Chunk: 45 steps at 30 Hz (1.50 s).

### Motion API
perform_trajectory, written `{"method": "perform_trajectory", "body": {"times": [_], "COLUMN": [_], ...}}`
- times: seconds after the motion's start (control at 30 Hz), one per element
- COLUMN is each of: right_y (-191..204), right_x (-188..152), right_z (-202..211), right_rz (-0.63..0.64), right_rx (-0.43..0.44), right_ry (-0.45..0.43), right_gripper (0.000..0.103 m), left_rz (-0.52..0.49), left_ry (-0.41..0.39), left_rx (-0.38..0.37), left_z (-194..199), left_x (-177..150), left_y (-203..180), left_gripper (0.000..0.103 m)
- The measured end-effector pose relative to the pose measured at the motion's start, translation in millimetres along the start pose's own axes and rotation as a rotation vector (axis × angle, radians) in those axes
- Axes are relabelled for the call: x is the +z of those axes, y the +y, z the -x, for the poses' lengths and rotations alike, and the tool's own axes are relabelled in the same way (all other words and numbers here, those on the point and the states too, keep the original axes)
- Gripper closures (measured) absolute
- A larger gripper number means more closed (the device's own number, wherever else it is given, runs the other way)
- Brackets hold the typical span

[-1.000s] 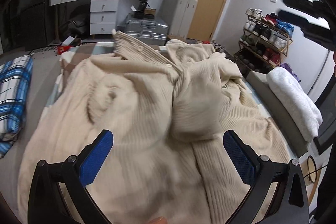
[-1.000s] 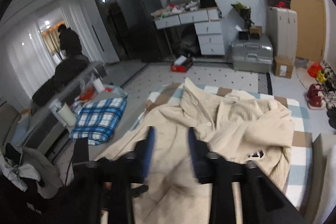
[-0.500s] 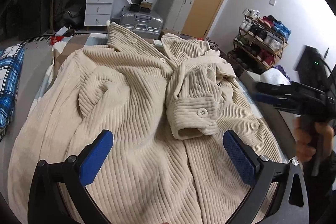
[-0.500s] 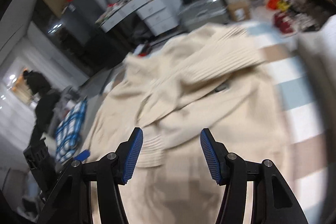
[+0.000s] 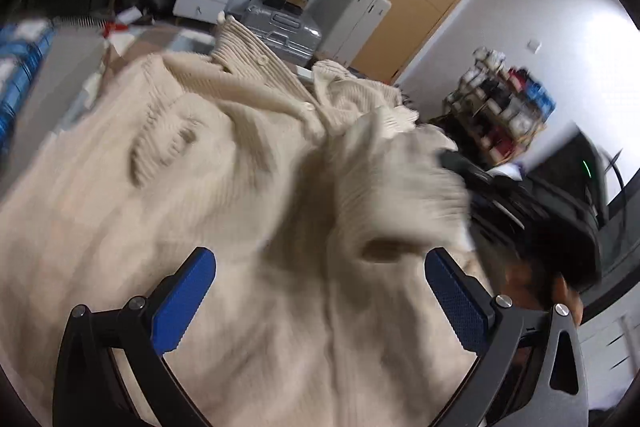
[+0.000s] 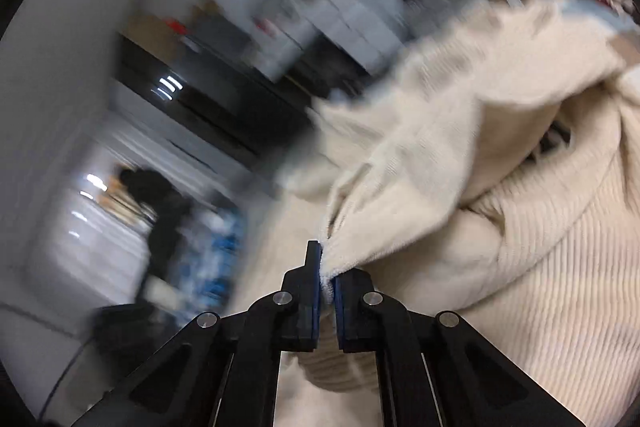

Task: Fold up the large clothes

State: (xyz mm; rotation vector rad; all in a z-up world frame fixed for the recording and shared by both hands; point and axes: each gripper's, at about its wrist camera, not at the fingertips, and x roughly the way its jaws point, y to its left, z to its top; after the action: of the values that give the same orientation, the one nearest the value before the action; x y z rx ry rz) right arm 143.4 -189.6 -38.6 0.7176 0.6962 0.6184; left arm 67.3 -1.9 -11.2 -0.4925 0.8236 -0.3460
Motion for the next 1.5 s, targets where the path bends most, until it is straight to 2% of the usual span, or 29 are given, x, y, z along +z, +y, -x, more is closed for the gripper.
{"method": "perform_trajectory", "body": {"times": [0.07,0.17,0.23,0.27,0.33,0.4,0.47,0.53,0.63,0.73,0.87,0.97,1.0,1.03,1.07,1.17,1.23,1.3,1.33,1.43,1.5], "right_y": [-15.9,-41.8,-55.7,-59.1,-59.9,-56.9,-55.7,-57.3,-65.8,-73.7,-74.7,-78.1,-80.0,-79.8,-80.1,-74.6,-67.1,-59.8,-56.5,-48.0,-48.3], "right_x": [-9.9,-29.8,-41.4,-46.2,-50.3,-49.2,-46.4,-47.9,-52.6,-55.0,-58.8,-63.2,-64.3,-64.6,-64.3,-64.2,-62.2,-59.7,-58.6,-54.9,-52.4], "right_z": [16.1,11.7,7.9,6.9,9.9,11.5,14.2,7.0,2.5,6.4,17.5,21.9,23.2,23.4,24.2,21.2,21.5,24.3,27.7,40.5,51.6], "right_rz": [-0.083,-0.151,-0.198,-0.207,-0.191,-0.164,-0.14,-0.129,-0.154,-0.187,-0.185,-0.195,-0.2,-0.2,-0.199,-0.179,-0.147,-0.121,-0.101,-0.036,-0.021], "right_rx": [0.012,-0.093,-0.117,-0.129,-0.147,-0.158,-0.181,-0.208,-0.233,-0.228,-0.235,-0.237,-0.237,-0.24,-0.24,-0.248,-0.253,-0.253,-0.276,-0.333,-0.365], "right_ry": [-0.037,0.024,0.072,0.082,0.073,0.083,0.097,0.122,0.157,0.162,0.159,0.157,0.157,0.155,0.155,0.163,0.165,0.163,0.156,0.116,0.096], "right_gripper": [0.098,0.098,0.098,0.098,0.097,0.095,0.095,0.094,0.094,0.097,0.097,0.097,0.097,0.097,0.097,0.095,0.093,0.085,0.079,0.075,0.071], "left_rz": [0.053,0.095,0.078,0.069,0.059,0.06,0.049,0.03,0.043,0.067,0.124,0.158,0.162,0.161,0.157,0.126,0.053,-0.019,-0.077,-0.149,-0.171], "left_ry": [0.016,0.072,0.11,0.126,0.172,0.188,0.197,0.195,0.219,0.259,0.267,0.254,0.245,0.221,0.215,0.184,0.137,0.08,0.025,-0.077,-0.102], "left_rx": [-0.085,-0.172,-0.166,-0.165,-0.155,-0.152,-0.154,-0.164,-0.182,-0.168,-0.161,-0.147,-0.141,-0.116,-0.095,-0.071,-0.046,-0.04,-0.029,-0.033,-0.016], "left_z": [-8.3,-27.3,-40.2,-43.2,-50.1,-47.8,-42.4,-36.8,-36.5,-46.3,-56.8,-60.6,-62.0,-61.4,-62.7,-57.9,-44.6,-28.1,-9.9,31.3,45.0], "left_x": [0.0,-2.5,-7.4,-9.1,-14.9,-16.7,-20.2,-23.2,-27.8,-30.4,-28.8,-26.6,-25.2,-24.2,-24.5,-24.3,-20.3,-10.6,-1.4,26.7,46.8], "left_y": [-0.3,-5.6,-13.2,-16.3,-20.9,-22.1,-23.1,-23.7,-20.3,-19.3,-16.4,-15.3,-16.5,-18.1,-19.8,-26.3,-36.9,-46.5,-53.5,-56.0,-49.5], "left_gripper": [0.001,0.001,0.003,0.009,0.012,0.02,0.034,0.038,0.039,0.039,0.039,0.039,0.042,0.063,0.078,0.092,0.096,0.098,0.099,0.1,0.1]}}
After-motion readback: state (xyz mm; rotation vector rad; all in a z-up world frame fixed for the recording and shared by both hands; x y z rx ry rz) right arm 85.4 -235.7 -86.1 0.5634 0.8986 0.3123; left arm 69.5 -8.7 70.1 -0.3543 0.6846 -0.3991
